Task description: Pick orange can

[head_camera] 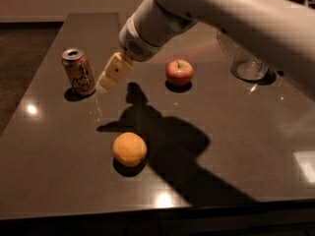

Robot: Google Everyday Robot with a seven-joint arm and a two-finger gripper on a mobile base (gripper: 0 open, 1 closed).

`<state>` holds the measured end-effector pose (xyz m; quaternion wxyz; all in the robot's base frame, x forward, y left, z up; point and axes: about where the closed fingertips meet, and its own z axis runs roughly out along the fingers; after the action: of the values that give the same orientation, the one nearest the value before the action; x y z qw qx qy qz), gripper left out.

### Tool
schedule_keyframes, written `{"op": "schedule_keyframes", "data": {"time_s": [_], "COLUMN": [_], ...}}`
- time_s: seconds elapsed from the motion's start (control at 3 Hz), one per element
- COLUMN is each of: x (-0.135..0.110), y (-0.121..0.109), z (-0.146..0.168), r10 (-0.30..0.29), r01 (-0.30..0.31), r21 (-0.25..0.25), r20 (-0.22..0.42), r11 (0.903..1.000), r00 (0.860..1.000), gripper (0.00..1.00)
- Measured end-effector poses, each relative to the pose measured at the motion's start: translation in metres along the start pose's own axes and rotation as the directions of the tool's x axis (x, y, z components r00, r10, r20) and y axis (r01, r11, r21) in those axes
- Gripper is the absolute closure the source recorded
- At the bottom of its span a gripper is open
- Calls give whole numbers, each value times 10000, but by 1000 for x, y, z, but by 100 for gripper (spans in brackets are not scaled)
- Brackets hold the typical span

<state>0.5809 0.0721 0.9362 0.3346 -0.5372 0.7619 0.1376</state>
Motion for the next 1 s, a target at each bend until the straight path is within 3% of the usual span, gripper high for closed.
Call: {"op": "schedule_keyframes", "data": {"time_s": [0.33, 1.0], "x": [-29, -85], "y": [7, 23], "z": [43, 103], "r10": [294, 351], "r01": [-278, -264], "r21": [-339, -779], "r20": [448, 1131], "r11": [9990, 9966], "r00": [9986, 9930], "gripper": [0, 0]}}
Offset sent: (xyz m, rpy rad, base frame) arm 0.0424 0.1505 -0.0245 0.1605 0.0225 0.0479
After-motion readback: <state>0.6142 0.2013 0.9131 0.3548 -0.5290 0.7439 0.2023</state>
